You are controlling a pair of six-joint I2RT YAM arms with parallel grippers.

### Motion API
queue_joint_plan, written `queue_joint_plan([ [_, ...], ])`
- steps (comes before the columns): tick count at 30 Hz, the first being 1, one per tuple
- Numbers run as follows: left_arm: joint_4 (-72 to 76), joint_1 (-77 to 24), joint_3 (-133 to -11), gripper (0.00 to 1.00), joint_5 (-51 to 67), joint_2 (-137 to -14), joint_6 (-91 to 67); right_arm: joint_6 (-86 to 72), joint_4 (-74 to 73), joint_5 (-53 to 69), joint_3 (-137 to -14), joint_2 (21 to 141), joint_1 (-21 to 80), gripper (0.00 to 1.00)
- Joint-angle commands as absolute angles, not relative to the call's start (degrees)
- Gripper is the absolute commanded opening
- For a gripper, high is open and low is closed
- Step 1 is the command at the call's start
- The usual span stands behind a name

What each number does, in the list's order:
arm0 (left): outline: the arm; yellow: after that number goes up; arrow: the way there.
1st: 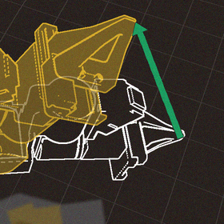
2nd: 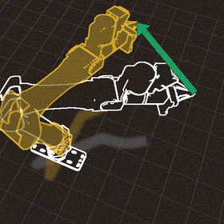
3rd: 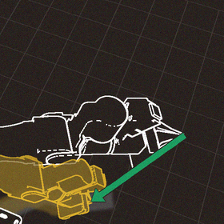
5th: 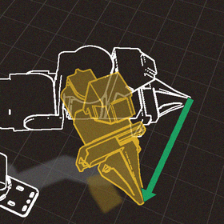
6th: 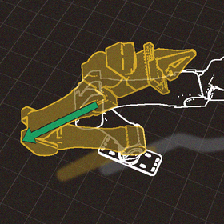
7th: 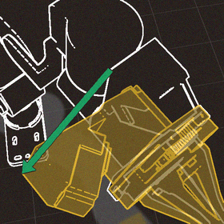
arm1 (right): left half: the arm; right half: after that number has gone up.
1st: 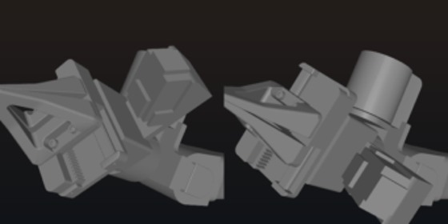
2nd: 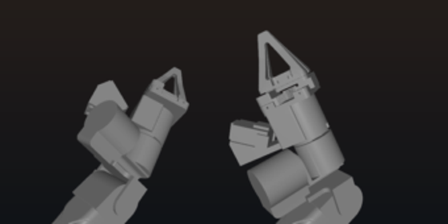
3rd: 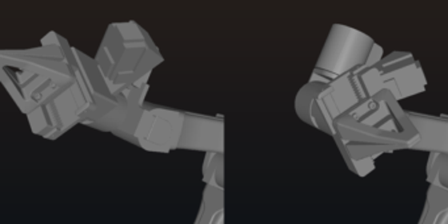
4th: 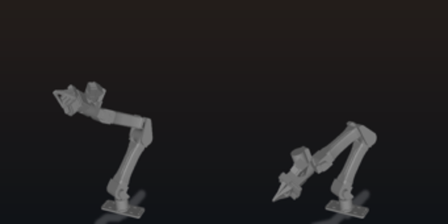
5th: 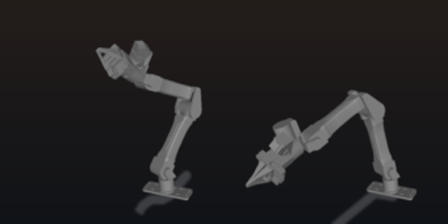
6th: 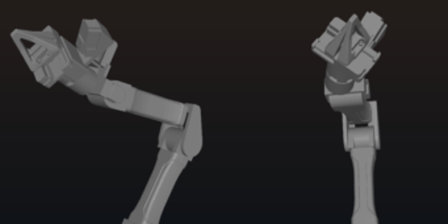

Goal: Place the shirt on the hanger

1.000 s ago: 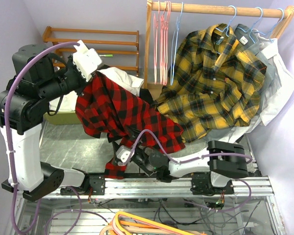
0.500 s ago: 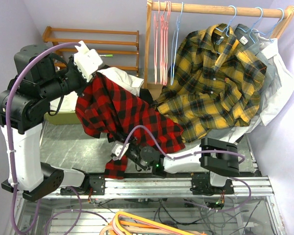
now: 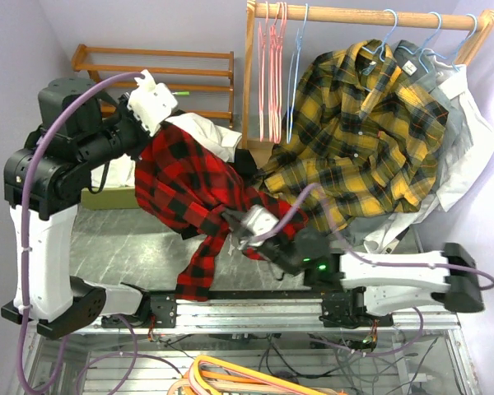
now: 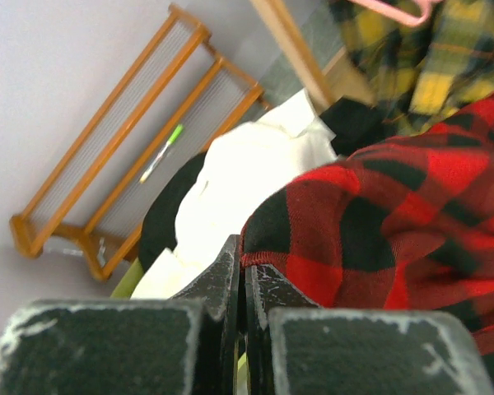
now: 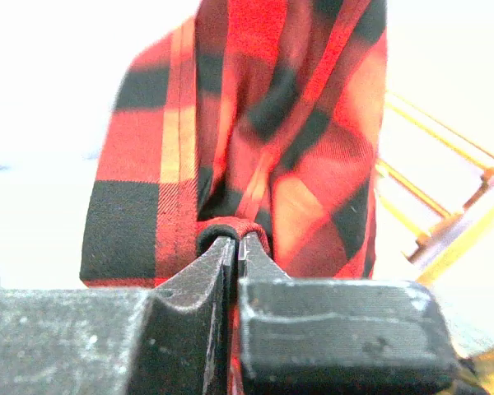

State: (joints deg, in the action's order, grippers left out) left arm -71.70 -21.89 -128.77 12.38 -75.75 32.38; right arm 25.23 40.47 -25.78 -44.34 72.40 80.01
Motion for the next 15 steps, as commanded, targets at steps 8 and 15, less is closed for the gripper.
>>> queue_joint_plan([
  [8, -71.3, -20.9, -130.2, 0.07, -1.5, -73.9, 37.0, 2.9, -6.1, -5.3, -74.5, 58.9, 79.6, 0.0],
  [15, -72.5, -20.4, -145.6, 0.07, -3.7, -74.4, 38.7, 4.7, -10.1, 0.8, -88.1, 61.7, 79.2, 0.0],
])
